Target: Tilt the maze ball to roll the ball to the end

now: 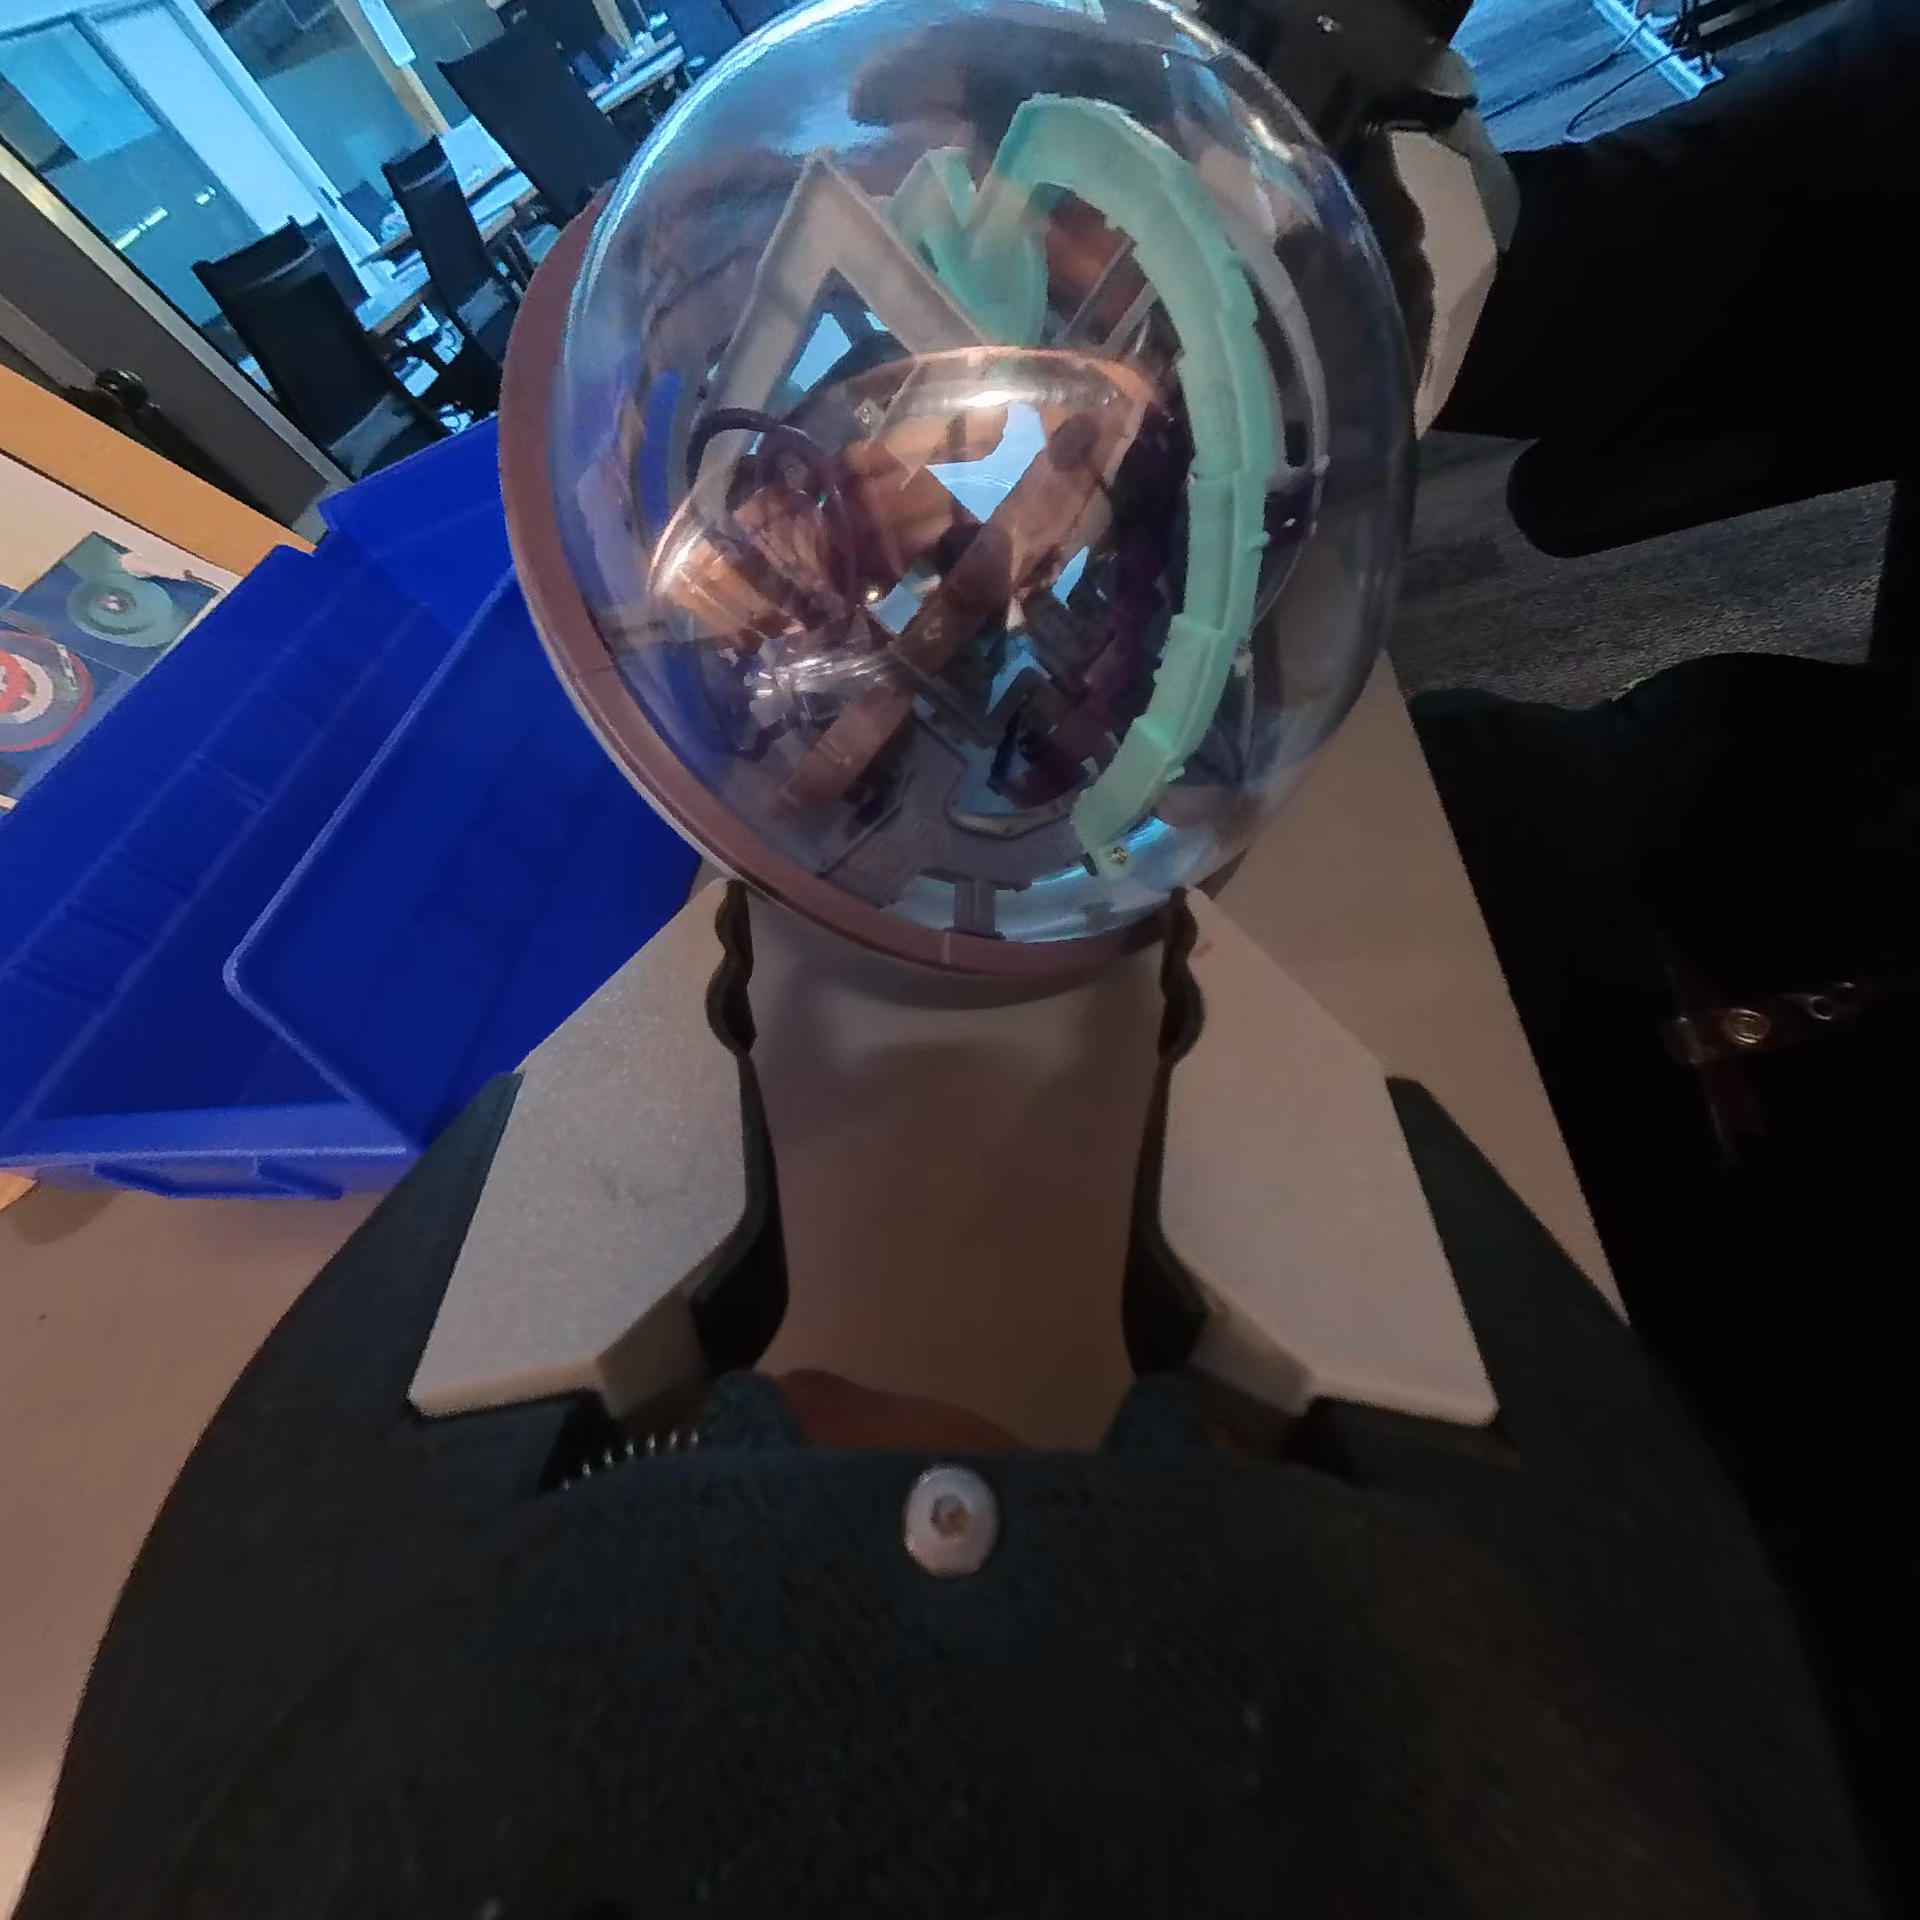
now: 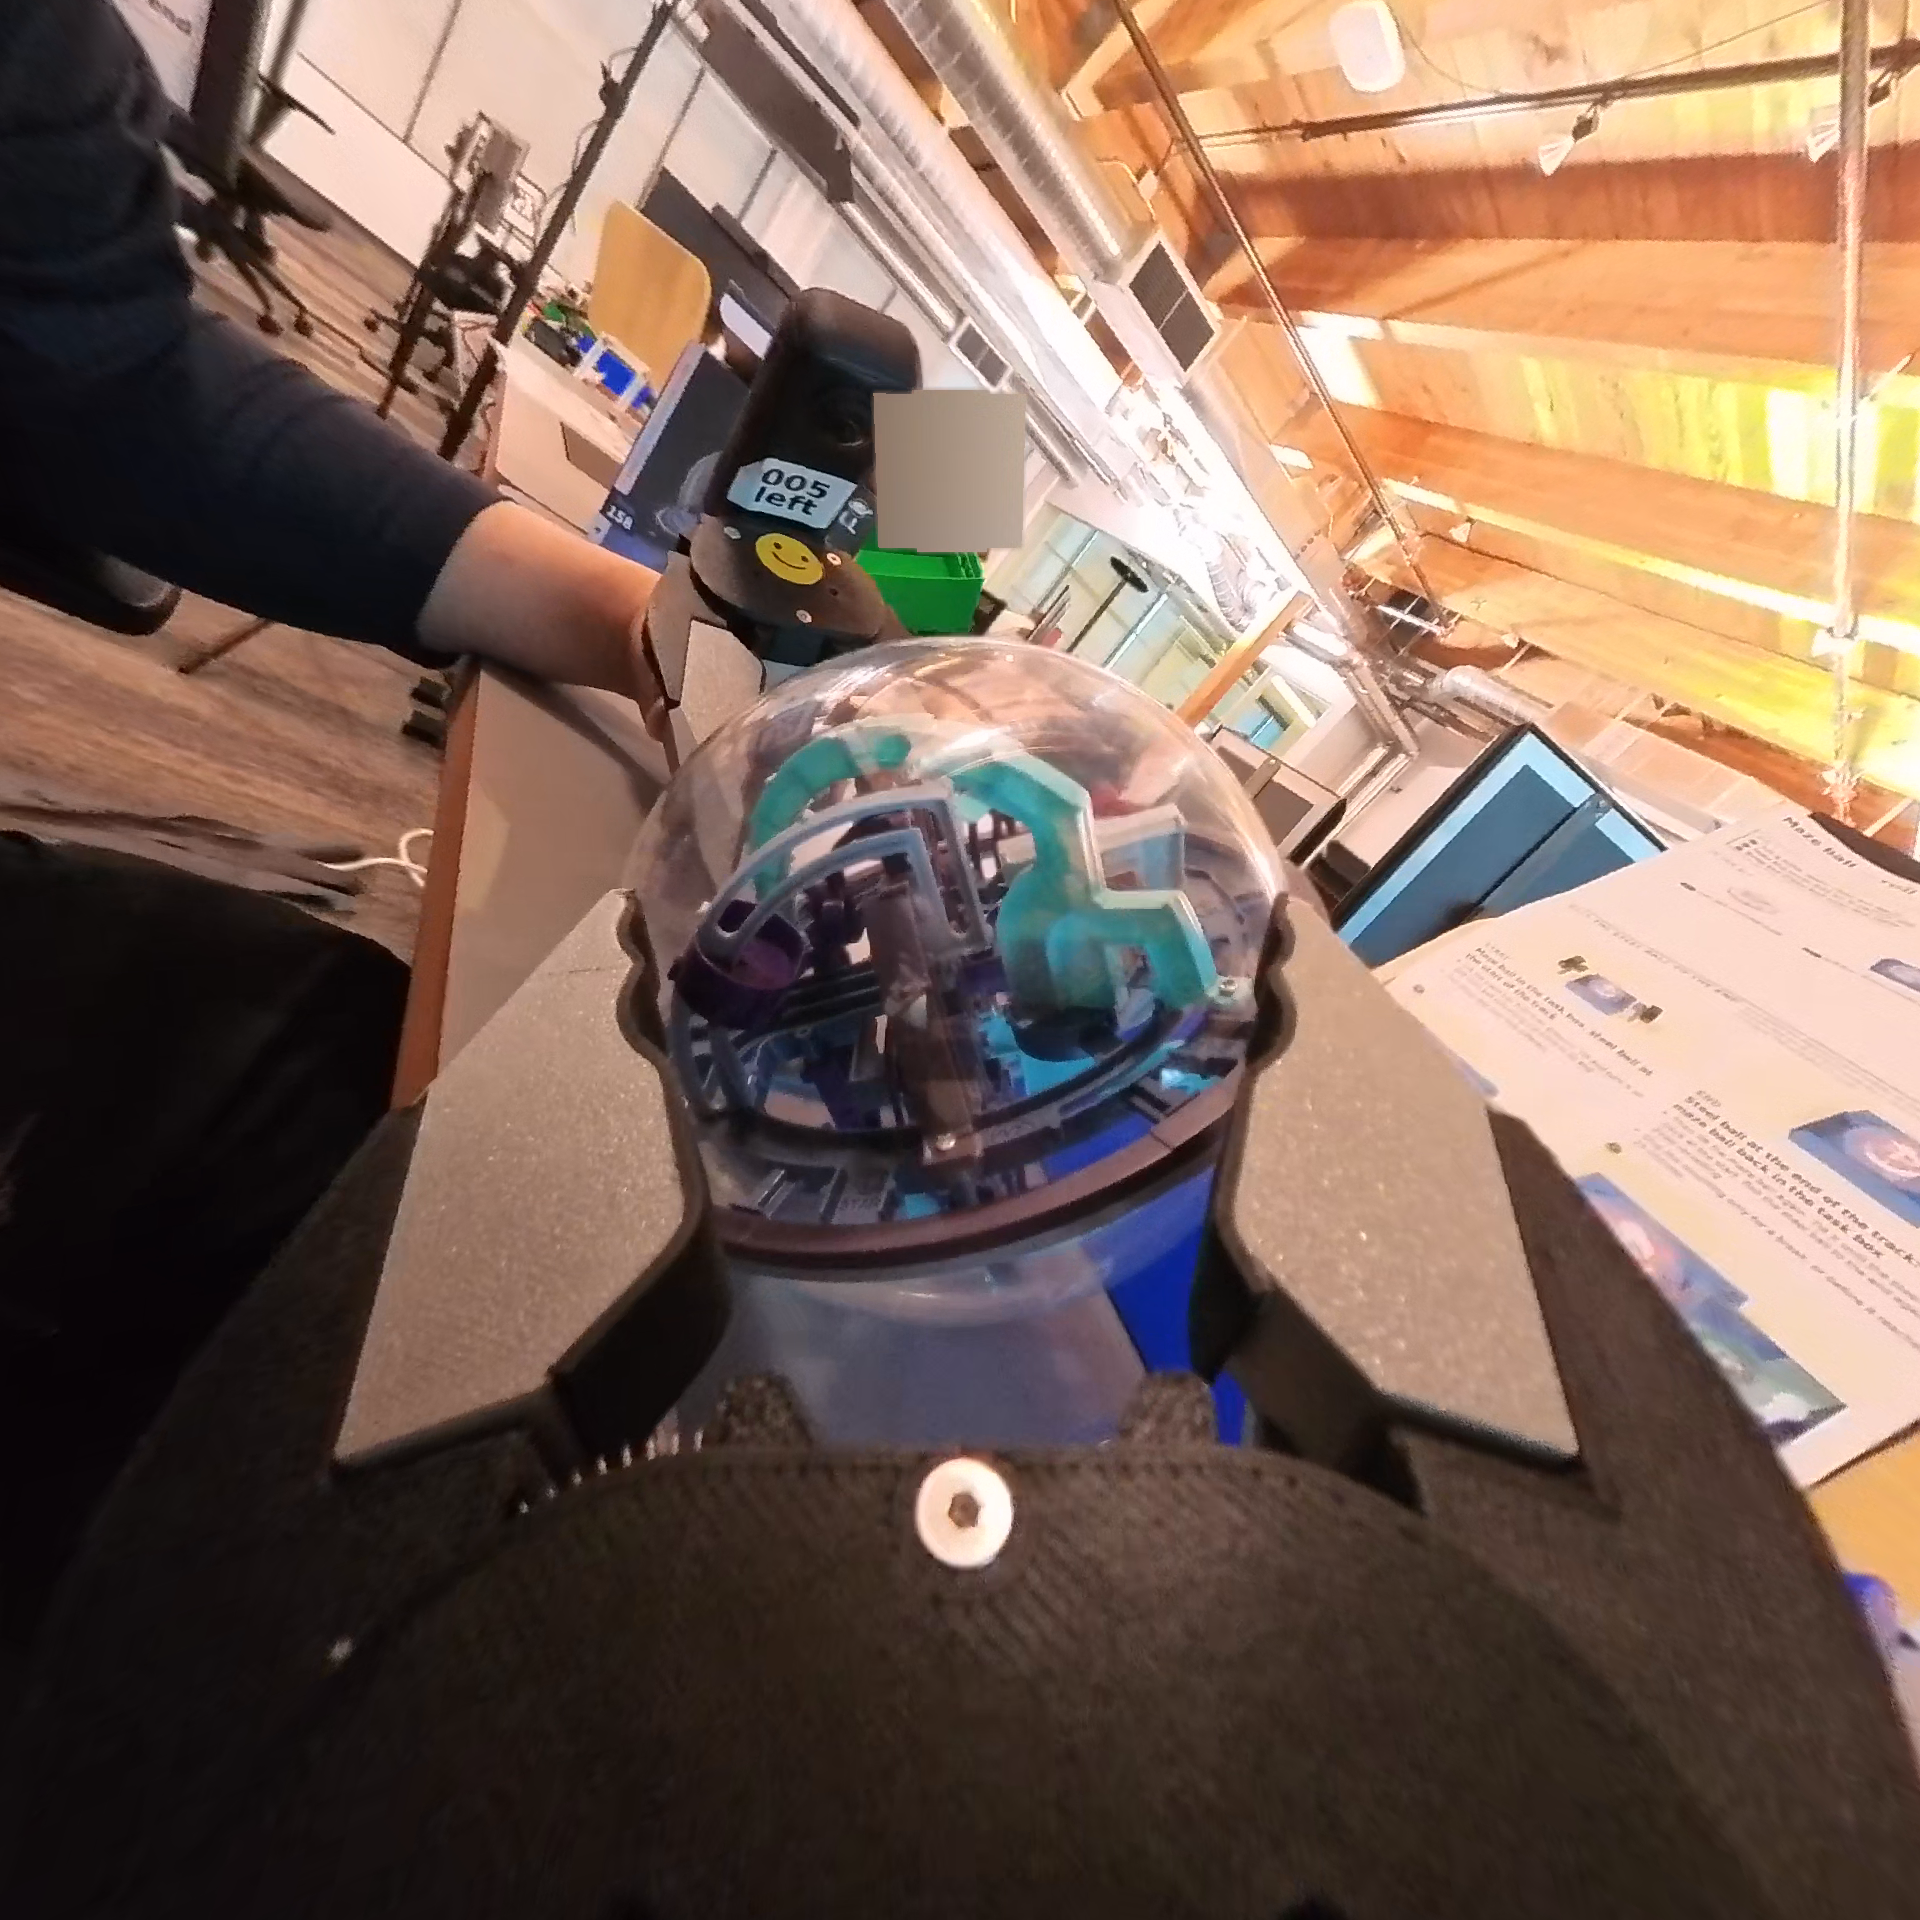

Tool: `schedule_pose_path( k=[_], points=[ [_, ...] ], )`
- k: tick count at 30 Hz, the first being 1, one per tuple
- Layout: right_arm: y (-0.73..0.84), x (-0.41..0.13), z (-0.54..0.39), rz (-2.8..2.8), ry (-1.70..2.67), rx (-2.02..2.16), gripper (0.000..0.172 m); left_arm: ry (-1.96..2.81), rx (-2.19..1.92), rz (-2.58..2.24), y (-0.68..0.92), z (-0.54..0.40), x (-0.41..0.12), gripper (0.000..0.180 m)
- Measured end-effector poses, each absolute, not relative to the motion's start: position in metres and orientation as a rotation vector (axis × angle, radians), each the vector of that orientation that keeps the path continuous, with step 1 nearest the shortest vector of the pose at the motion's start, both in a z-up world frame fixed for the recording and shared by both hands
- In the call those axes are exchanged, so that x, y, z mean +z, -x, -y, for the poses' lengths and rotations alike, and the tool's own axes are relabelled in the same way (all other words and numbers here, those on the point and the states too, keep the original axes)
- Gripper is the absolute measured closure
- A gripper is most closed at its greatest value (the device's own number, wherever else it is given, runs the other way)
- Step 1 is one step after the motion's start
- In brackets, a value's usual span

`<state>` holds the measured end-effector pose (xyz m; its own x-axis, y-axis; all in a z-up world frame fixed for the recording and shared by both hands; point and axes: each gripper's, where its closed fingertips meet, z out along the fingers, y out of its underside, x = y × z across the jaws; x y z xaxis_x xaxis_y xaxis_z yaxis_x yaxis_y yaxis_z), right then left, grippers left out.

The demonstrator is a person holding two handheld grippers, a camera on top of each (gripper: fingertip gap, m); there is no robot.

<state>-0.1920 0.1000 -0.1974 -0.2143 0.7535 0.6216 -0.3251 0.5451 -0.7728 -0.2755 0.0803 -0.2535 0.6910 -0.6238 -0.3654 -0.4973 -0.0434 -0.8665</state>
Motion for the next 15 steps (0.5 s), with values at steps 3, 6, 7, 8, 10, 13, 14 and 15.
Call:
schedule_pose_path(
  k=[3,6,7,8,10,13,14,15],
  points=[
    [0.194,-0.197,-0.104,1.478,0.420,1.051,0.060,1.692,-0.127,-0.909,0.276,-0.081,-0.254,0.101],
    [0.194,-0.197,-0.104,1.476,0.425,1.052,0.060,1.697,-0.123,-0.911,0.276,-0.081,-0.254,0.100],
    [0.193,-0.197,-0.103,1.475,0.415,1.043,0.060,1.696,-0.123,-0.911,0.276,-0.081,-0.254,0.100],
    [0.193,-0.198,-0.102,1.475,0.397,1.021,0.060,1.696,-0.124,-0.909,0.276,-0.081,-0.254,0.100],
    [0.194,-0.201,-0.099,1.473,0.347,0.943,0.060,1.697,-0.124,-0.902,0.277,-0.082,-0.254,0.098],
    [0.194,-0.204,-0.095,1.466,0.295,0.844,0.061,1.700,-0.123,-0.895,0.278,-0.082,-0.253,0.096],
    [0.194,-0.204,-0.095,1.464,0.290,0.835,0.061,1.701,-0.125,-0.895,0.278,-0.082,-0.254,0.096],
    [0.194,-0.204,-0.094,1.463,0.286,0.829,0.063,1.703,-0.127,-0.893,0.278,-0.082,-0.254,0.095]
  ],
)
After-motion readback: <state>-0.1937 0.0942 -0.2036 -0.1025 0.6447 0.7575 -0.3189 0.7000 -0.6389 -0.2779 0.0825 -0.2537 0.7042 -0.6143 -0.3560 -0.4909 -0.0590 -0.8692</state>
